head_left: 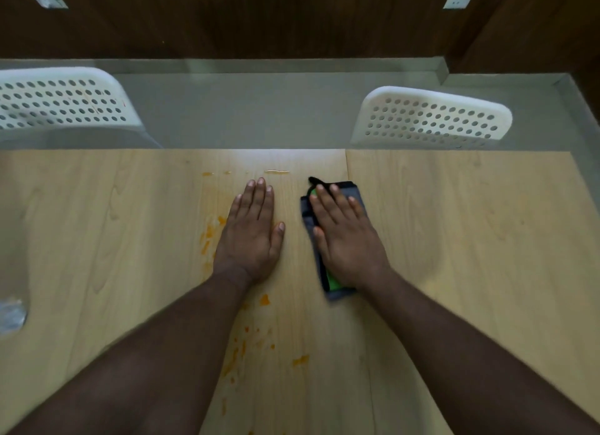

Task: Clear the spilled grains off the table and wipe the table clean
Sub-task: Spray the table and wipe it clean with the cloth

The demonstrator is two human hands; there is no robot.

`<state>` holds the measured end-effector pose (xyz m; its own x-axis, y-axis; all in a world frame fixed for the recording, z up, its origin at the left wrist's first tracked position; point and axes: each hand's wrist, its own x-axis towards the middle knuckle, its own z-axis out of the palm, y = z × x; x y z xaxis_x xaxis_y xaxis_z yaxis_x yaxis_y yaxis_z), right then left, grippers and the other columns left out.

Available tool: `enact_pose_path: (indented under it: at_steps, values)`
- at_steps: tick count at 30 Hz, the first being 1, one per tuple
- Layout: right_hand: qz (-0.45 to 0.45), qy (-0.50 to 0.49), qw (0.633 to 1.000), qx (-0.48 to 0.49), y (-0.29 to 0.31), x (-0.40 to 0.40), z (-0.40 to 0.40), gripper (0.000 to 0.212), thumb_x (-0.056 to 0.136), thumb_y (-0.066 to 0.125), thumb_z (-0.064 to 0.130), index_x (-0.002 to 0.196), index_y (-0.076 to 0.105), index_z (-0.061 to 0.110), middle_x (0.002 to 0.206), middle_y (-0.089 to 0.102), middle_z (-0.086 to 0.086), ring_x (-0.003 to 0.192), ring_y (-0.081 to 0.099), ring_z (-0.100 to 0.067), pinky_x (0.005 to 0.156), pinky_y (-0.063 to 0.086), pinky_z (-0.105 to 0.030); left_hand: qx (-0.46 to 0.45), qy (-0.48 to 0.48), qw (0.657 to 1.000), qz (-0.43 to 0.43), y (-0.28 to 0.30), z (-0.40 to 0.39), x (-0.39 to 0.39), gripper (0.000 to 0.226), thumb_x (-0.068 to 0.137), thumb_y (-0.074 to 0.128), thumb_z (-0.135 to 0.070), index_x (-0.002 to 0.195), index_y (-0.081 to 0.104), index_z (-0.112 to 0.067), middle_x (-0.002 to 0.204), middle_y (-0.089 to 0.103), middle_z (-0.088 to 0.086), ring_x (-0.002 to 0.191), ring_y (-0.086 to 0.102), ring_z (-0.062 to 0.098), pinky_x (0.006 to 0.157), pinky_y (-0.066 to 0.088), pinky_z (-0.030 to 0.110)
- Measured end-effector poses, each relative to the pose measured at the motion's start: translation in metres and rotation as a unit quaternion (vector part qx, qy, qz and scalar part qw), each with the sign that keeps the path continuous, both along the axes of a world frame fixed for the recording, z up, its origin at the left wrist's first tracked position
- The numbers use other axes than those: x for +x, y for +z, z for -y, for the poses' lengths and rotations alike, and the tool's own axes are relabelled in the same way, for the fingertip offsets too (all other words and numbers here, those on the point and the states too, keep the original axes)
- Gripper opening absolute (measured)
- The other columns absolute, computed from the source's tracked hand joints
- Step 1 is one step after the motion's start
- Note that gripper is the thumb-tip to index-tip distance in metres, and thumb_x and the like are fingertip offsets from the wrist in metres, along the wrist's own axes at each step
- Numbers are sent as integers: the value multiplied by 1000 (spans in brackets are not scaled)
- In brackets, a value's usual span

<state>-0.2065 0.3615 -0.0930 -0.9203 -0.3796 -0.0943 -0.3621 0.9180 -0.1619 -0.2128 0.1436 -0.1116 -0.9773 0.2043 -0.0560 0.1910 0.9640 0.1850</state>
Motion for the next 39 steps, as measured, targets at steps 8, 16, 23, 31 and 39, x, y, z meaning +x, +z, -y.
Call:
enact_pose_path:
  at_steps: [8, 16, 23, 31, 39]
  values:
    - [-19, -120, 993, 4, -2, -72, 25, 65, 110, 17, 42, 169, 15, 15, 177, 12, -5, 163, 5, -25, 132, 9, -48, 6, 6, 1000, -6, 0, 0, 3, 72, 108, 16, -45, 168, 1, -8, 177, -4, 9, 163, -9, 21, 133, 2, 42]
    - [-4, 4, 1000, 13, -3, 70, -1, 63, 113, 18, 42, 169, 6, 16, 177, -1, 0, 163, -11, -17, 132, 7, -46, 10, 4, 1000, 0, 4, 2, 4, 72, 106, 13, -43, 168, 6, -7, 177, 1, 10, 163, -5, 22, 132, 1, 40]
    - [-19, -133, 991, 8, -5, 20, 16, 65, 109, 17, 43, 169, 16, 17, 177, 10, -3, 164, 3, -22, 132, 11, -48, 11, 3, 1000, 0, 3, 1, 5, 73, 105, 10, -44, 168, 6, -8, 177, 0, 10, 163, -4, 22, 133, 3, 42]
    - [7, -37, 999, 0, -5, 158, 32, 63, 113, 18, 41, 169, 6, 17, 177, -1, 2, 162, -12, -17, 132, 5, -46, 43, -5, 999, 3, 11, 5, 18, 71, 106, 15, -43, 167, 16, -7, 175, 12, 12, 163, 5, 24, 132, 4, 39]
    - [-7, -123, 992, 16, -8, 154, 8, 63, 111, 17, 42, 169, 13, 17, 177, 4, 0, 163, -4, -19, 132, 9, -47, 51, -19, 998, 33, 12, 46, 99, 76, 104, 18, -51, 168, 15, -9, 176, 7, 10, 163, 1, 22, 132, 2, 40]
